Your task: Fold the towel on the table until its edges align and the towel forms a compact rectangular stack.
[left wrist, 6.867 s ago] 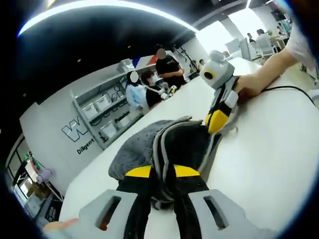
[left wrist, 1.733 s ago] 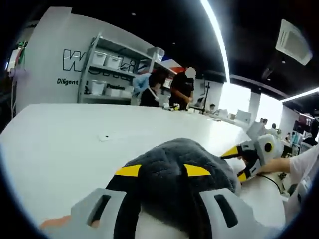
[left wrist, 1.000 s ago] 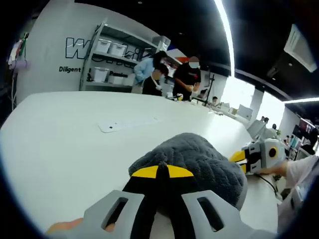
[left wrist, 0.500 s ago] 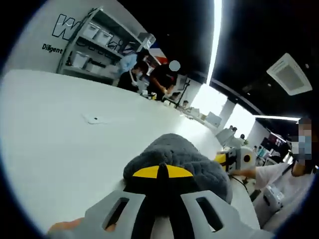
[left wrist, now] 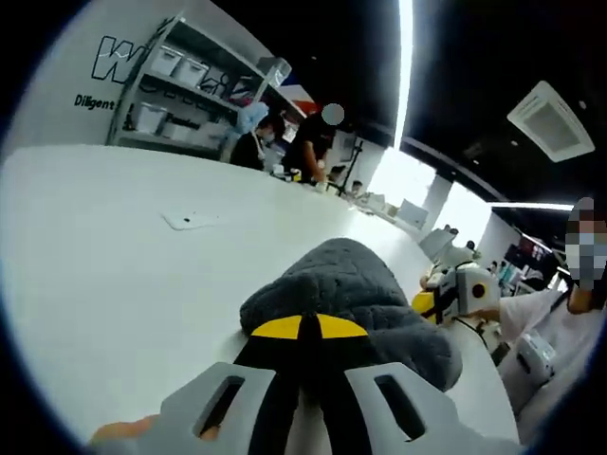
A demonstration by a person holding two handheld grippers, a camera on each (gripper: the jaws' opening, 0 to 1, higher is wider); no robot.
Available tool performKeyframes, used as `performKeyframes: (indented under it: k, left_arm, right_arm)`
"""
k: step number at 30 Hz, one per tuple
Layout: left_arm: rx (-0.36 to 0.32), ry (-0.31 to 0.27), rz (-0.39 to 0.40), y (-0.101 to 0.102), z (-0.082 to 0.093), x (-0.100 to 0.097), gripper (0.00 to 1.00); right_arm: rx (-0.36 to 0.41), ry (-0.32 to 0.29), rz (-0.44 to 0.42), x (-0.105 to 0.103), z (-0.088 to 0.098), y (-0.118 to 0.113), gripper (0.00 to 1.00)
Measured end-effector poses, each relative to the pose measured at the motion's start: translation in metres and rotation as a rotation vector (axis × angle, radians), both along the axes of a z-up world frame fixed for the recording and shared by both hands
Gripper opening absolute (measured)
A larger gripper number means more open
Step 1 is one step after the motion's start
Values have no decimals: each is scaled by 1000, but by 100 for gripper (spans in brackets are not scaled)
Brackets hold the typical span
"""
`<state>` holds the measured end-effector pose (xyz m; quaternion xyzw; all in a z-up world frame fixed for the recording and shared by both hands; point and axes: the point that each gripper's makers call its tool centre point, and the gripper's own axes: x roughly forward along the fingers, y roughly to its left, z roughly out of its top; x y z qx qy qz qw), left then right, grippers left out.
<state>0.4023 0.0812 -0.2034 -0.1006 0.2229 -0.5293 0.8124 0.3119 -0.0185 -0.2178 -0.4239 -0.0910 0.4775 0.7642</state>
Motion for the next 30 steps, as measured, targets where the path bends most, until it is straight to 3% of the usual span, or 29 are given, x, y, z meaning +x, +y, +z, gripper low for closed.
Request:
performKeyframes:
  k: [8, 11, 19, 22, 30]
  left_arm:
    - [-64, -22, 20, 10, 13, 1, 12]
    - [-139, -30, 36, 13, 23, -5, 19]
    - [-248, -125, 102, 28, 43, -20, 28]
    - [-261, -154, 111, 33, 46, -24, 33]
    - [-259, -194, 121, 38, 49, -39, 44]
  right_arm:
    - [125, 132, 11, -1, 9, -2, 8]
    - [165, 183, 19, -2, 11, -4, 12]
    - [319, 293, 13, 3, 27, -13, 24]
    - [380, 358, 9, 6, 31, -19, 28]
    - [459, 444, -7, 13, 36, -40, 39]
